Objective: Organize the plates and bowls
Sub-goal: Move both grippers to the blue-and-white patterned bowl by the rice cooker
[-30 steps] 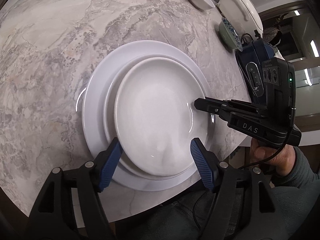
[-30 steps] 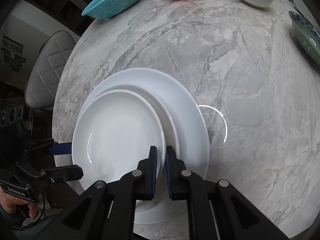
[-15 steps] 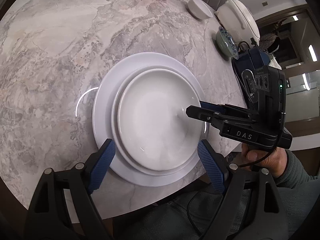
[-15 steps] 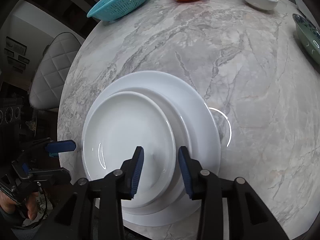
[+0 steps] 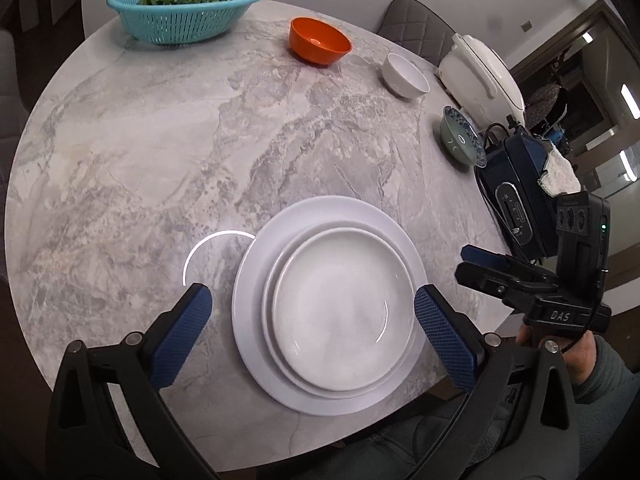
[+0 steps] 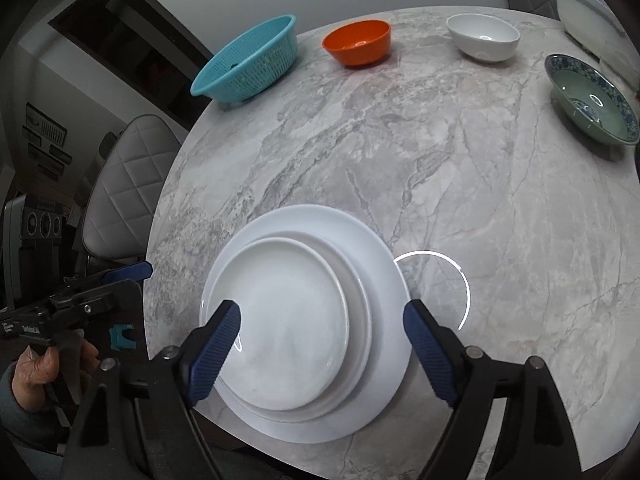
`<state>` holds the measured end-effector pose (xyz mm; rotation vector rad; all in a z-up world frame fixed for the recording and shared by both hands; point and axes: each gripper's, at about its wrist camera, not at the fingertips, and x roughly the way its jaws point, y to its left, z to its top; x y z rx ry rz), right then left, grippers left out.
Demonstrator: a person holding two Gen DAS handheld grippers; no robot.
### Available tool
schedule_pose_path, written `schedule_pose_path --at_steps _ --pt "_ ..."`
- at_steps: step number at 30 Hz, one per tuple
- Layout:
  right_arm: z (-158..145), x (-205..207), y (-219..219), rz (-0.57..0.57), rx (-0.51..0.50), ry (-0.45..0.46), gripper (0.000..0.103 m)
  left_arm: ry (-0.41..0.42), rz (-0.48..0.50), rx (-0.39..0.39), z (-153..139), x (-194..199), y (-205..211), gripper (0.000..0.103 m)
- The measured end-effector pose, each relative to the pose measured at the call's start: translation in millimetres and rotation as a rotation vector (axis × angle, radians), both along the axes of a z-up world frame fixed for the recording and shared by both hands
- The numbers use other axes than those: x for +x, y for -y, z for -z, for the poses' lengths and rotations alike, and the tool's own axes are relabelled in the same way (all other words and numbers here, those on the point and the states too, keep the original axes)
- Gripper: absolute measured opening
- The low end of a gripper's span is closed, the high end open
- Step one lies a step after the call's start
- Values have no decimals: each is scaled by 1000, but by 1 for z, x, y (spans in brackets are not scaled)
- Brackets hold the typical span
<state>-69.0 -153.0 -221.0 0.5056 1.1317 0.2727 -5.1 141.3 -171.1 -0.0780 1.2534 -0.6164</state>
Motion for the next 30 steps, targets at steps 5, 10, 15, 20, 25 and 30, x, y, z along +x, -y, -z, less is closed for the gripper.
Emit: schedule_pose_path --at_steps 5,10,15,20,25,30 --pt "-10 -3 43 119 19 58 86 8 -9 13 -11 15 26 103" --pt "-6 2 115 329 47 68 86 -4 24 15 -17 48 76 103" --pt "17 1 199 641 192 -4 85 -15 104 56 -15 102 156 103" --pt "52 -5 261 902 360 -52 73 -19 233 95 -10 151 257 101" --pt "77 -4 292 1041 425 -80 67 -19 358 143 6 182 354 101" --pt "95 -8 303 1133 470 -89 67 -69 446 164 41 192 418 101"
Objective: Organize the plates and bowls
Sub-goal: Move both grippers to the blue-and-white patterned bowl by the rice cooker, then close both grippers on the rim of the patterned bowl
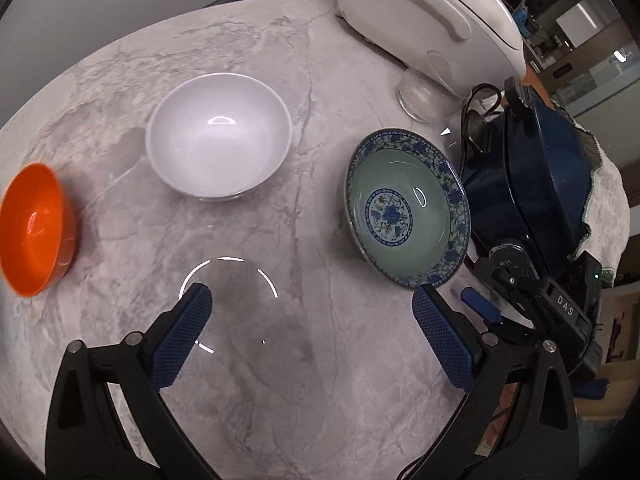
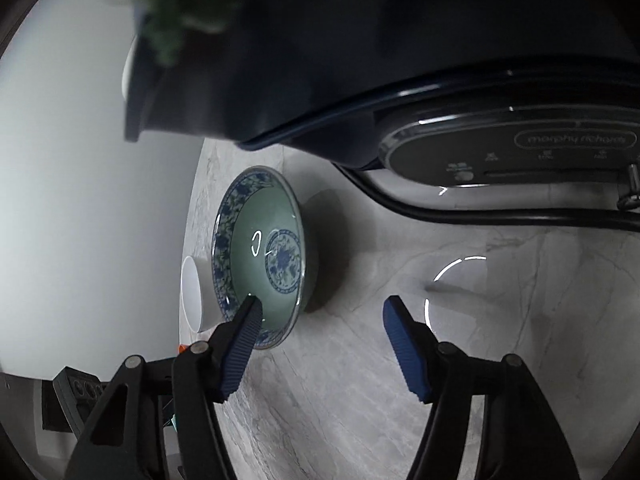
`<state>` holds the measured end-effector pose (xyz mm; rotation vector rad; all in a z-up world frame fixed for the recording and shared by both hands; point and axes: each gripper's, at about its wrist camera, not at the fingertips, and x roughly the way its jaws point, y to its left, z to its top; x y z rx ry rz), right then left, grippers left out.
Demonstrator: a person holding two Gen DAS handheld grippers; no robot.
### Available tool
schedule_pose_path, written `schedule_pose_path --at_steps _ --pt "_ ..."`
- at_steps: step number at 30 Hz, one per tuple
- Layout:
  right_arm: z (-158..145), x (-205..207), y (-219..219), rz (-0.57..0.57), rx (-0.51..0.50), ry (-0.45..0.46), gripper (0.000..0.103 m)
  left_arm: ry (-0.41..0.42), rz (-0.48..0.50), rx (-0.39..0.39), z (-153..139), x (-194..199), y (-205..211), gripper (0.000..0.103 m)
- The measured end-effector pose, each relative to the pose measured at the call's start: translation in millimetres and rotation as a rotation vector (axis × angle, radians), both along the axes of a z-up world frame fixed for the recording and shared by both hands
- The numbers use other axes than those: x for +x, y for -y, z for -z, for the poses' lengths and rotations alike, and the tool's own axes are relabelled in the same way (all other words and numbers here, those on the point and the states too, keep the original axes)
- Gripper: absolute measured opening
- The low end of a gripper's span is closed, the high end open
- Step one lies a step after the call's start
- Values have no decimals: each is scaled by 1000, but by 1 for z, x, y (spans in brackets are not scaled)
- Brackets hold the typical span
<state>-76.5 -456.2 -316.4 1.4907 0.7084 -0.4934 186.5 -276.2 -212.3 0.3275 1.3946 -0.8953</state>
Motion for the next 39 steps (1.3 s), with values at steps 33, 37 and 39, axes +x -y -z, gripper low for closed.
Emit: schedule_pose_path --at_steps 33,37,39 --pt "26 10 9 170 63 26 49 -8 124 70 56 17 92 68" --pt "27 14 6 168 56 25 45 -34 148 72 61 14 96 48" --pt "28 17 6 166 55 34 37 -46 145 67 63 14 96 43"
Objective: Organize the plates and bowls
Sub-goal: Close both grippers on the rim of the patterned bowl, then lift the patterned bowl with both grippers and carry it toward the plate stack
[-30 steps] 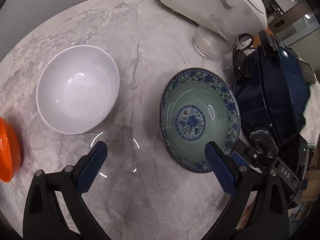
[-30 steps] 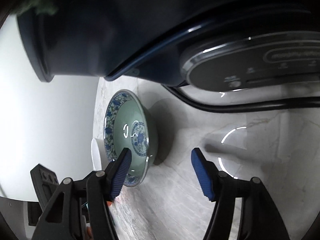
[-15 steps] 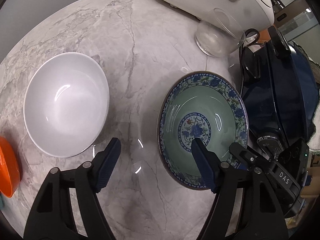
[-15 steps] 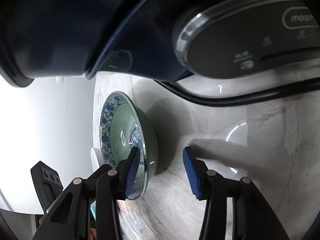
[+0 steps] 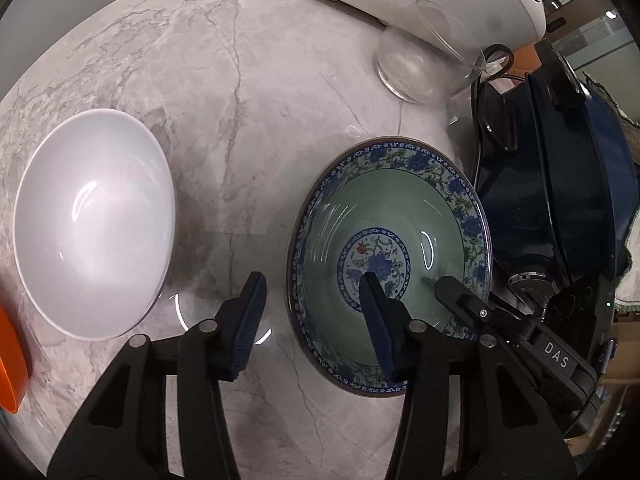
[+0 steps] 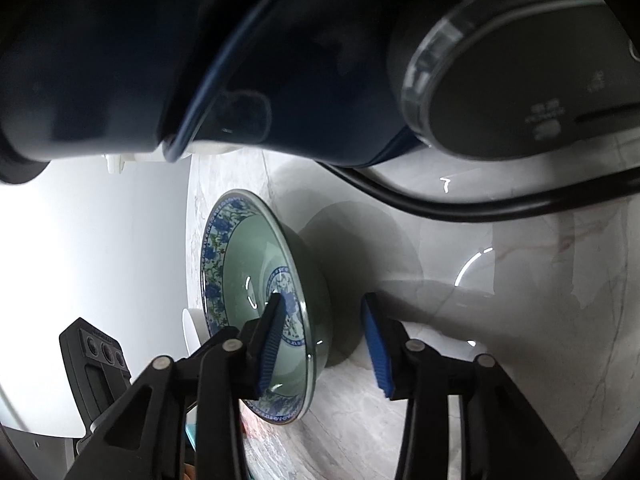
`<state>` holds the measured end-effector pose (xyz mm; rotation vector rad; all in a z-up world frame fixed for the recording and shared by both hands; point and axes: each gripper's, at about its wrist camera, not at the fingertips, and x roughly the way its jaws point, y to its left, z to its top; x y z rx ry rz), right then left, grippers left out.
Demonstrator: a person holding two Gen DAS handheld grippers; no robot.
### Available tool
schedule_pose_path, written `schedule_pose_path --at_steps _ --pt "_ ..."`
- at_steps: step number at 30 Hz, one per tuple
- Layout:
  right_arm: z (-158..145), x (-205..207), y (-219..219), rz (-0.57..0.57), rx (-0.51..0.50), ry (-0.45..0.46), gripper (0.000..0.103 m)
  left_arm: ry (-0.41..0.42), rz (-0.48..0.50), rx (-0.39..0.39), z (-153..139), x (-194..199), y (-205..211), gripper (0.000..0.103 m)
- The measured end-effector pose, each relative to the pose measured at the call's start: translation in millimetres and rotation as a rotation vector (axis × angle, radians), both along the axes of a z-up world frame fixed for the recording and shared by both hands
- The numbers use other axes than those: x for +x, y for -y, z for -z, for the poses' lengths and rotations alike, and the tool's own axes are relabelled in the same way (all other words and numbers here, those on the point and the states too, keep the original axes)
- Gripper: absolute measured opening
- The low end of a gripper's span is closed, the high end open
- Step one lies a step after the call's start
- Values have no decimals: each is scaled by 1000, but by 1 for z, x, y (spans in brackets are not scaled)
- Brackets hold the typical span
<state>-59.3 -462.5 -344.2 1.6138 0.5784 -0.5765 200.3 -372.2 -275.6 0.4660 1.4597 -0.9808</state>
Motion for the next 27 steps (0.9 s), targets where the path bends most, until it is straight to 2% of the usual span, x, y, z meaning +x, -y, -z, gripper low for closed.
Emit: schedule_pose_path --at_steps 1,3,17,27 --pt "4 5 -2 -6 2 7 29 -2 -3 1 1 0 0 40" --pt "3 8 -3 1 4 6 20 -10 -5 -2 3 0 1 35" --pt "1 12 -7 9 -14 -26 14 -27 11 -17 5 -3 5 25" --pt "-2 13 -9 -10 -25 -46 12 -16 39 7 7 -15 2 25"
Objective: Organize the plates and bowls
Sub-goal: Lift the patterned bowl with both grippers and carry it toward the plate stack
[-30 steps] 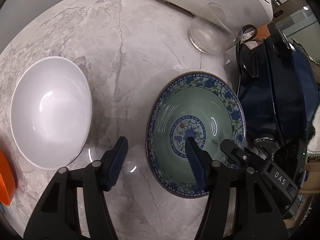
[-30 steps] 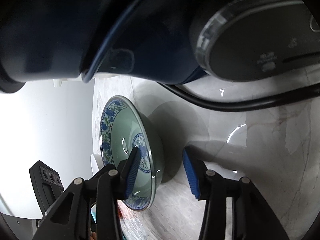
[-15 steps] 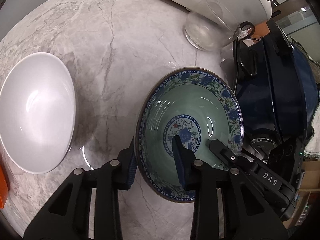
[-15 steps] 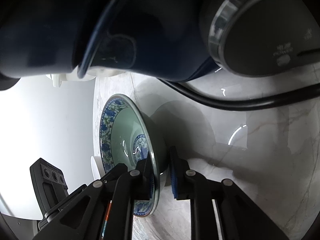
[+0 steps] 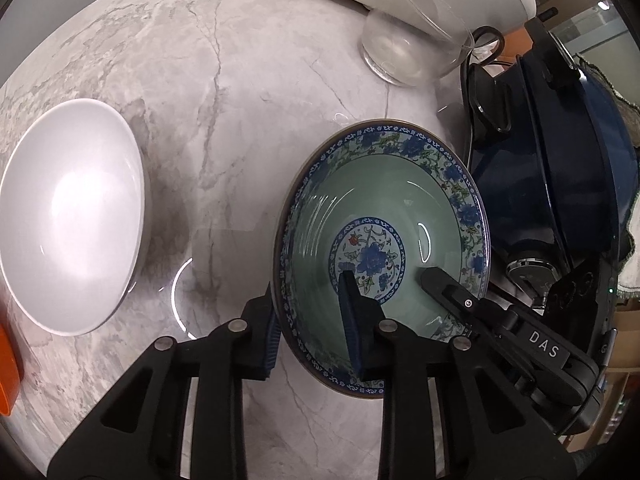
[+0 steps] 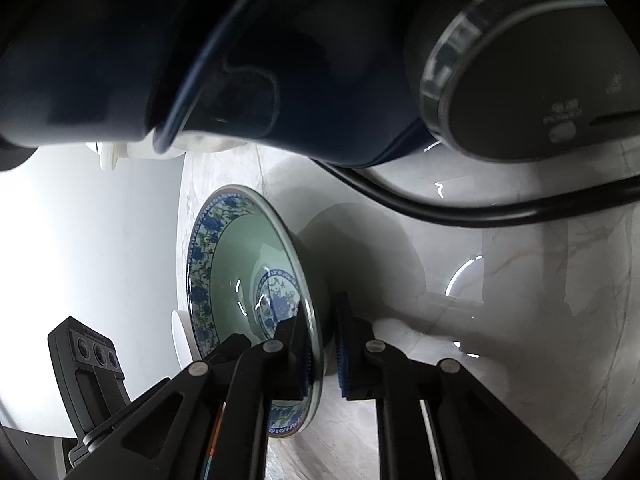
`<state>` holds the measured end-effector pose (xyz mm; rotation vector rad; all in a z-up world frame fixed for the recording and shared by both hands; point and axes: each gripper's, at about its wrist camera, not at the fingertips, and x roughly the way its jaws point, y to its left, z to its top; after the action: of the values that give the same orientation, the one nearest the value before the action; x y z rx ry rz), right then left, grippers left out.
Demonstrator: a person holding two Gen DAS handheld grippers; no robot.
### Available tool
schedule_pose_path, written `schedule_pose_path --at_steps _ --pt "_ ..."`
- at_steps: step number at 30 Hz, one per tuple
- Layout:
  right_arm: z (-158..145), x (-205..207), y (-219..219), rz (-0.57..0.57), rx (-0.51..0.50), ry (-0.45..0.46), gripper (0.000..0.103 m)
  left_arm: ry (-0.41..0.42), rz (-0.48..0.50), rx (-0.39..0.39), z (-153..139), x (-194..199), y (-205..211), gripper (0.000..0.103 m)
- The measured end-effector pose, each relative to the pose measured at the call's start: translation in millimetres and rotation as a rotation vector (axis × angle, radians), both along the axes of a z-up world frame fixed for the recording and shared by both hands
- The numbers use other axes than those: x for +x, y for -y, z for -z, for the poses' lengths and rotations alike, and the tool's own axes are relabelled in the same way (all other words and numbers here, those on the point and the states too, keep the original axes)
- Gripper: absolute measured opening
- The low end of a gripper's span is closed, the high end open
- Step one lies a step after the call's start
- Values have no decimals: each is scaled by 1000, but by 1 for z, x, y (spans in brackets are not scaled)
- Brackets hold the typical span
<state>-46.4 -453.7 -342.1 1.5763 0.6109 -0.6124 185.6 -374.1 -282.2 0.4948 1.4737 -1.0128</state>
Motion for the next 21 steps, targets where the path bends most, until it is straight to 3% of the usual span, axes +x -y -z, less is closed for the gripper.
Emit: schedule_pose_path --at_steps 21 --pt "-23 12 -18 -146 -32 -1 12 -8 -47 -2 -17 -24 -53 25"
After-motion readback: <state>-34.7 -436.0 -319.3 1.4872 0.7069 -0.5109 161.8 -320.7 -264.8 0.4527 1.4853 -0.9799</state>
